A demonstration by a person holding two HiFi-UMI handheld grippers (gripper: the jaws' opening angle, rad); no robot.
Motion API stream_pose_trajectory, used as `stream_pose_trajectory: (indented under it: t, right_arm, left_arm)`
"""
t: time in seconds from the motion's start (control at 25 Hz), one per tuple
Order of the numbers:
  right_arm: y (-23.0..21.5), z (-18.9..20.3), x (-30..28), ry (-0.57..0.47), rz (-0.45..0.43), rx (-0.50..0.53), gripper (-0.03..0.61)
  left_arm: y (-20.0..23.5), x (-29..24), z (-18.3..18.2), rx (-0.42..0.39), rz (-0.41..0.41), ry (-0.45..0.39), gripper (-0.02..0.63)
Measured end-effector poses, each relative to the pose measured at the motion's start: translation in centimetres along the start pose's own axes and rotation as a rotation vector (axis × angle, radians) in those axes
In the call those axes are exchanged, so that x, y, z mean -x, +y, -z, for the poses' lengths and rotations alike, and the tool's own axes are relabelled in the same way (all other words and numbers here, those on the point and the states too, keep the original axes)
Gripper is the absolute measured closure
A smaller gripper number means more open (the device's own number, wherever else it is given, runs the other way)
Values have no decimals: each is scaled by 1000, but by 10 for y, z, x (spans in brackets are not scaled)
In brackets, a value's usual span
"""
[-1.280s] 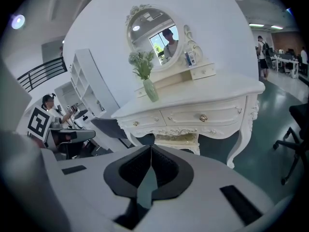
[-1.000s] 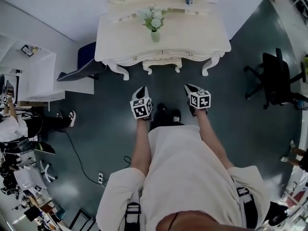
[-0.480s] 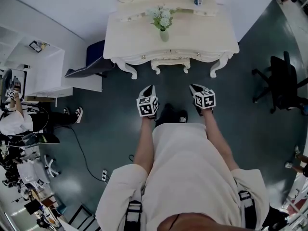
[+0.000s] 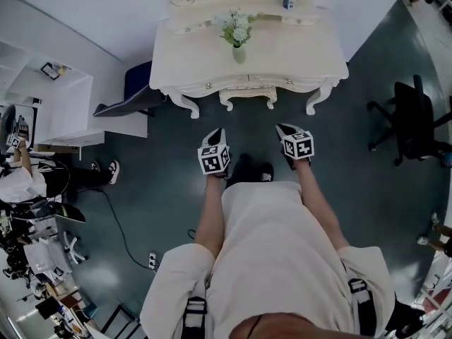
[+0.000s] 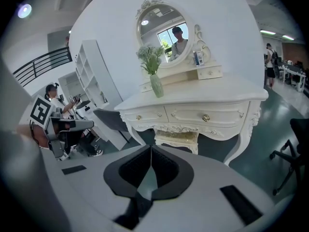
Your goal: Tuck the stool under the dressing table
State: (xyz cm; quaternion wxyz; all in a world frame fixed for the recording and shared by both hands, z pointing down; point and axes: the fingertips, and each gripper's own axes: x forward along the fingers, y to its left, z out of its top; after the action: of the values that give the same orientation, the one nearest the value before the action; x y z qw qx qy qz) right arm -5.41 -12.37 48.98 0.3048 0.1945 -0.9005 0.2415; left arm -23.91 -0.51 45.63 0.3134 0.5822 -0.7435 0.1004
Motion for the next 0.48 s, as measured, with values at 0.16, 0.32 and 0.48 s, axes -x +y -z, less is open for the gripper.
stream_pose_trajectory:
  t: [0.16,0.32,0.48]
  right_arm:
    - [-2,0,2,-8,7,-8,534]
    - [0,2,3,-1,4,2,534]
    - [-1,1,5,-2,13,24,535]
  left_arm:
    - [-3,1,3,-1,3,0,598]
    - [-6,1,5,-11,5,3,598]
    - [-6,1,6,-16,5,4,598]
